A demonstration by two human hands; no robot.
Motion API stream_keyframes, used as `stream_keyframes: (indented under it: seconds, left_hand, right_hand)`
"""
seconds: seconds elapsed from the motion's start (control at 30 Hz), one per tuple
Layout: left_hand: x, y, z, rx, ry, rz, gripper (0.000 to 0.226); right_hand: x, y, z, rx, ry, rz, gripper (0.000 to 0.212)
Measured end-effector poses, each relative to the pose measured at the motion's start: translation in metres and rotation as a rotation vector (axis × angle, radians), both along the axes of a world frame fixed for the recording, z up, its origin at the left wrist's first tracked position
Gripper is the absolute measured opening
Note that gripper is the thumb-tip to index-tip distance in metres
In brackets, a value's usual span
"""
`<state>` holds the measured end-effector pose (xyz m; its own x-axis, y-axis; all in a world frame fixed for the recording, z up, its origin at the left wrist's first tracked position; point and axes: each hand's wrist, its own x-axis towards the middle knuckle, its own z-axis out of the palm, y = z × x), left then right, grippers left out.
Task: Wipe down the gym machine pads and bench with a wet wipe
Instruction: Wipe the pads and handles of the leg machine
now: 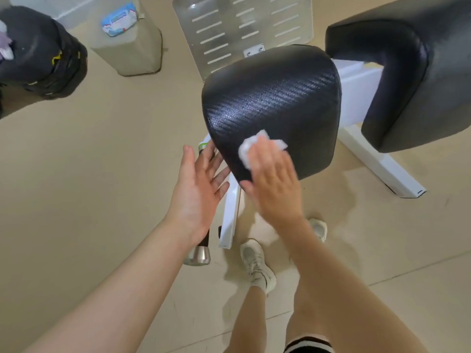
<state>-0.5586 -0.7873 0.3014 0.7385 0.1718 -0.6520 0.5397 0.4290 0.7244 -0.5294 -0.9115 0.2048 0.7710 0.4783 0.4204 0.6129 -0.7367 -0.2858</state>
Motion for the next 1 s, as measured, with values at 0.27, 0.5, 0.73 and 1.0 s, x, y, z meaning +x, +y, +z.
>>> stream_keyframes:
  seconds: [0.27,0.5,0.73,1.0]
  left_hand:
    - [-0.006,-0.03,-0.007,-0.02,-0.058,0.143,0.053]
    - [-0.015,-0.045,-0.025,-0.086,-0.14,0.272,0.059]
    - [-0.031,-0.058,-0.049,0.01,-0.103,0.23,0.057]
    - [-0.036,-0.068,-0.058,0.078,-0.138,0.219,0.056]
  right_hand:
    - [0.029,-0.052,0.012,0.056,0.179,-0.366,0.056]
    - [-0.009,-0.014,-0.011,-0.008,0.066,0.126,0.057]
    - [0.025,-0.074,-0.017,-0.155,-0.065,0.054,0.056]
    - [0.006,-0.065,-0.027,0.05,0.072,0.18,0.051]
